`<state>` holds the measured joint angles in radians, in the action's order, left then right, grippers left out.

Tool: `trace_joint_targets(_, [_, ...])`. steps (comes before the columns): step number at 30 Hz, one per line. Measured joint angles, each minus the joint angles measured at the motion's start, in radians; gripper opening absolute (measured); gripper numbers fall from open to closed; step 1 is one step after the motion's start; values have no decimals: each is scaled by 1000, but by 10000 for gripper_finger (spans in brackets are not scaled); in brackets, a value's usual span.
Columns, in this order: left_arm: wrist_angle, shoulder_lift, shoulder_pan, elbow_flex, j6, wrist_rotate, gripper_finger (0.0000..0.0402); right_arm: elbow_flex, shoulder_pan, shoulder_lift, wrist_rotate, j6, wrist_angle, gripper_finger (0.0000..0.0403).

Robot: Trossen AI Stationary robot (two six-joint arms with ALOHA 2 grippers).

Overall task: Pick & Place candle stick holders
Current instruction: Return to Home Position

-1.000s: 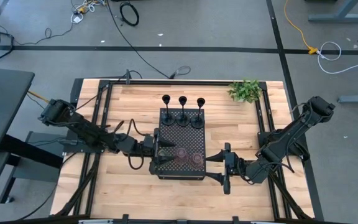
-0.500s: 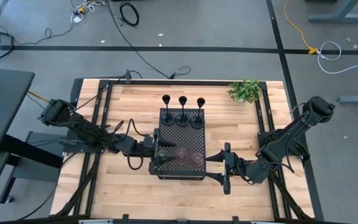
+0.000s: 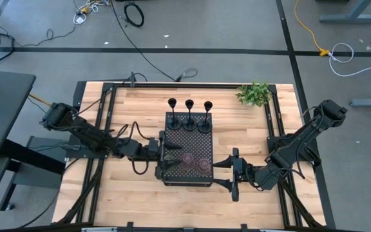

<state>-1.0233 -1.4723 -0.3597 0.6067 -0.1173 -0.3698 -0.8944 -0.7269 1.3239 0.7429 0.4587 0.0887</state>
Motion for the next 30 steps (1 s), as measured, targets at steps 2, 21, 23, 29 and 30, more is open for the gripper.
trace_joint_targets(2, [-2,0,4,0,0,0,252,0,0,0,0,0,0,263])
trace_joint_targets(21, [-43,0,4,0,26,-4,252,0,0,0,0,0,0,263])
trace_joint_targets(23, [-49,0,8,0,26,-4,252,0,0,0,0,0,0,263])
trace_joint_targets(29, [-68,0,10,0,26,-5,252,0,0,0,0,-1,0,263])
trace_joint_targets(30, [-68,0,10,0,26,-4,252,0,0,0,0,-1,0,263])
